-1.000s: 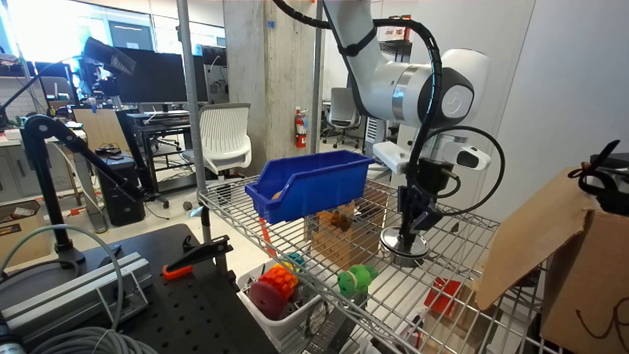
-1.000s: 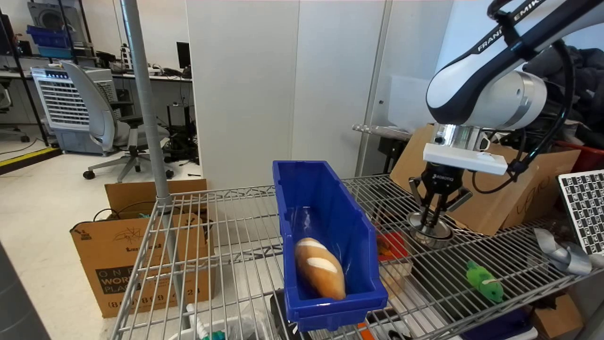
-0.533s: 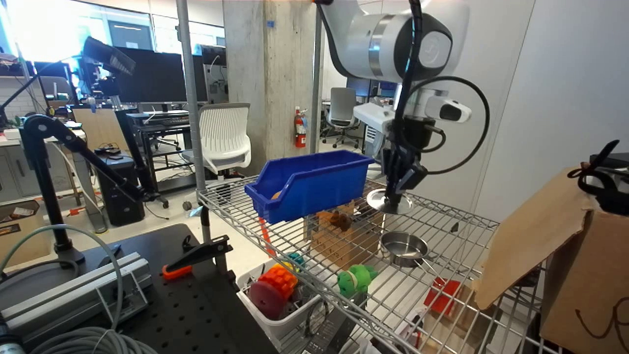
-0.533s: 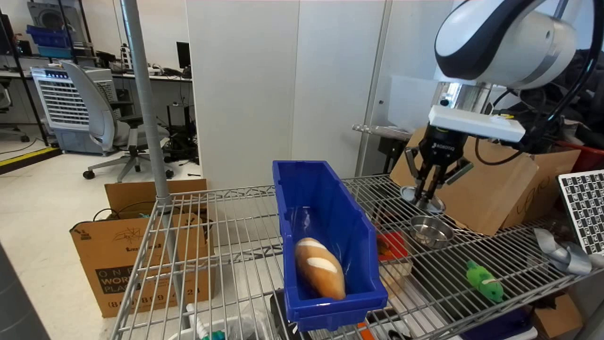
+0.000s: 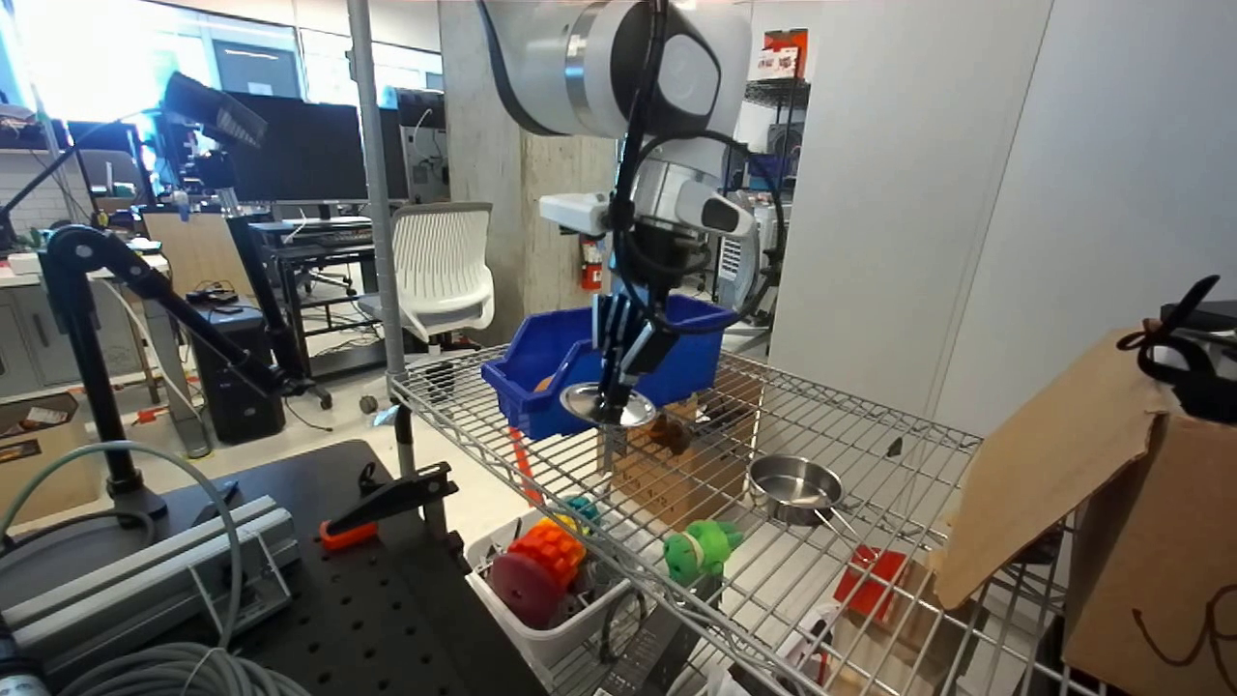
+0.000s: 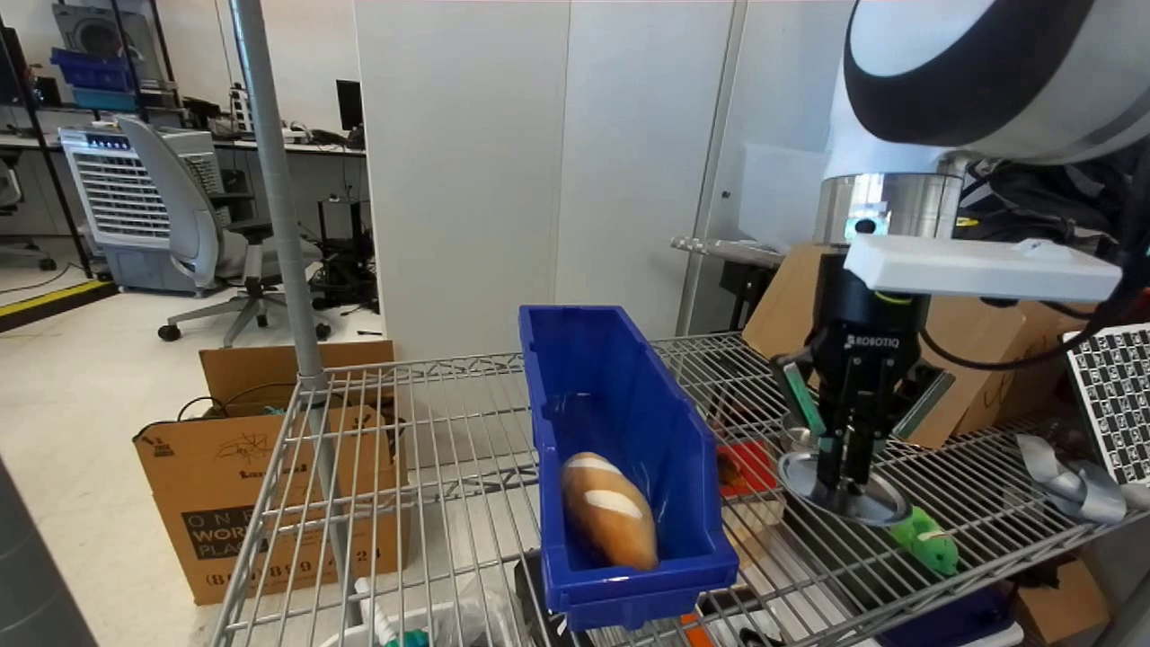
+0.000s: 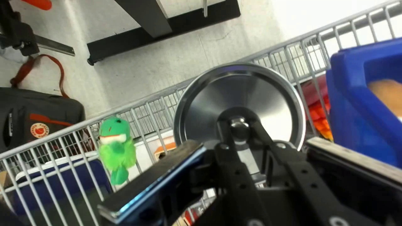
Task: Uncover the pan and put the lid on the rack
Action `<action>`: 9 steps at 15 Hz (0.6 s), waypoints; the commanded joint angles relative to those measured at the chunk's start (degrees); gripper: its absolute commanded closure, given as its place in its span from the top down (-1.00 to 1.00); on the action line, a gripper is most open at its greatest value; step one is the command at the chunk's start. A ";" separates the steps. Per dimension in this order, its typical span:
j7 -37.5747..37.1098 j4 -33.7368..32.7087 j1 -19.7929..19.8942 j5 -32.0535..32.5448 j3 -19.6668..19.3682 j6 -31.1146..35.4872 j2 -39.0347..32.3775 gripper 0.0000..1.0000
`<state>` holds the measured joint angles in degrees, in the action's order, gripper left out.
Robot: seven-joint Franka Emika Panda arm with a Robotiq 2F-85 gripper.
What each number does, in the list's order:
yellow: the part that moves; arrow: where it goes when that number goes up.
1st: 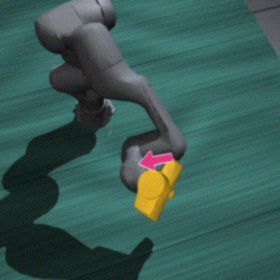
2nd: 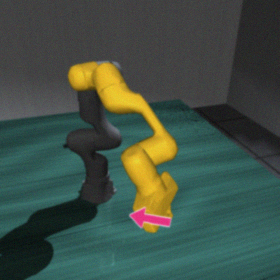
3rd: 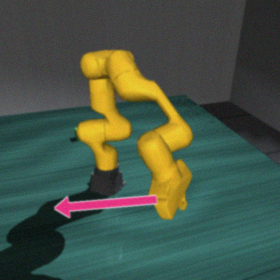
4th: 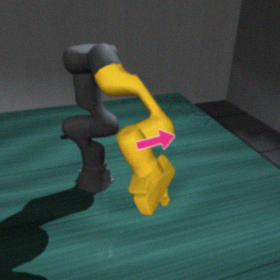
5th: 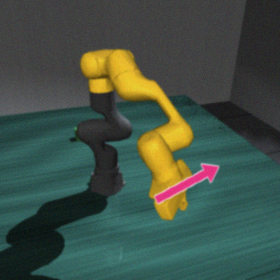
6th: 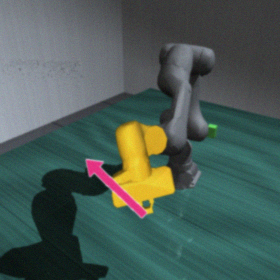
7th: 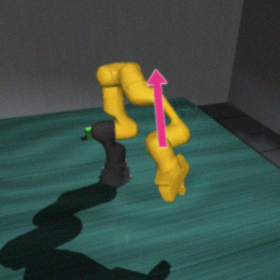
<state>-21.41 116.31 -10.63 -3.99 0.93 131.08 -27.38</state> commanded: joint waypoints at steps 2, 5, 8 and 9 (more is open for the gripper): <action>-2.25 3.56 -2.92 5.29 -0.83 5.49 -1.64 -0.90; -3.22 3.96 -3.65 7.92 -1.73 10.71 -4.43 -0.90; -3.53 3.44 -3.95 8.79 -3.01 16.95 -7.87 -0.90; -3.57 2.96 -4.03 8.52 -3.46 19.07 -9.04 -0.90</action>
<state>-23.64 120.23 -13.45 3.35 -0.65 144.97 -33.72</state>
